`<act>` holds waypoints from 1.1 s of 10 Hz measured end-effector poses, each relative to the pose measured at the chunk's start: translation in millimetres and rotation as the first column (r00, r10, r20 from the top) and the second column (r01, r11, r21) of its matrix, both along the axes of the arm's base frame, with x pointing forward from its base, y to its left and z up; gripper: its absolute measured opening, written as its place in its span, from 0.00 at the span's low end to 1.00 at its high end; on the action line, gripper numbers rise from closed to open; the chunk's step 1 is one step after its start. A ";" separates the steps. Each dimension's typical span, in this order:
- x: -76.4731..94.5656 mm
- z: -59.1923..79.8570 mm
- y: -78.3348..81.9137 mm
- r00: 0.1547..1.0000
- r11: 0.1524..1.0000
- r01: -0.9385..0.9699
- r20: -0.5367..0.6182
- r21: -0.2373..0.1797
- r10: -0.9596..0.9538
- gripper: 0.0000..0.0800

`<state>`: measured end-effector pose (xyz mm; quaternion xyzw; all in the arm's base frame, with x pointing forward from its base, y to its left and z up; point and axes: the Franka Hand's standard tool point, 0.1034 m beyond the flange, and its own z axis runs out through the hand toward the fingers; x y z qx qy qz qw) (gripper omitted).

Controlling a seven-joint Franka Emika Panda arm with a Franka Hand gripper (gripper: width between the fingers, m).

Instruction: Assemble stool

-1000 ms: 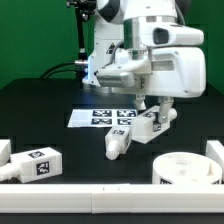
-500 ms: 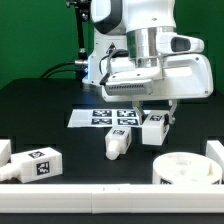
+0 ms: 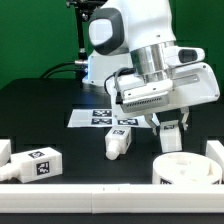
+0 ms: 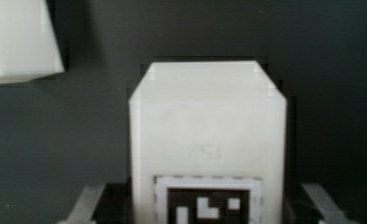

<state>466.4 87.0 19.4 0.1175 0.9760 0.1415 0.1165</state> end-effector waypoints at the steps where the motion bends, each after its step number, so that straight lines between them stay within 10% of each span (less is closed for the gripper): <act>1: 0.4 0.1 0.9 1.000 1.000 0.021 -0.006 0.008 -0.021 0.42; 3: 0.6 0.0 0.4 1.000 1.000 0.027 -0.007 0.009 -0.027 0.42; 5: 0.7 0.2 0.2 0.998 0.998 0.057 -0.015 0.017 -0.057 0.76; 11: 41.3 51.3 1.3 0.790 0.780 0.613 -0.113 0.122 -0.603 0.81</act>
Offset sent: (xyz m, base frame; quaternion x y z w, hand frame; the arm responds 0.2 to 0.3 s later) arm 0.0000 0.0000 0.0000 0.0000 0.0000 0.0650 0.9979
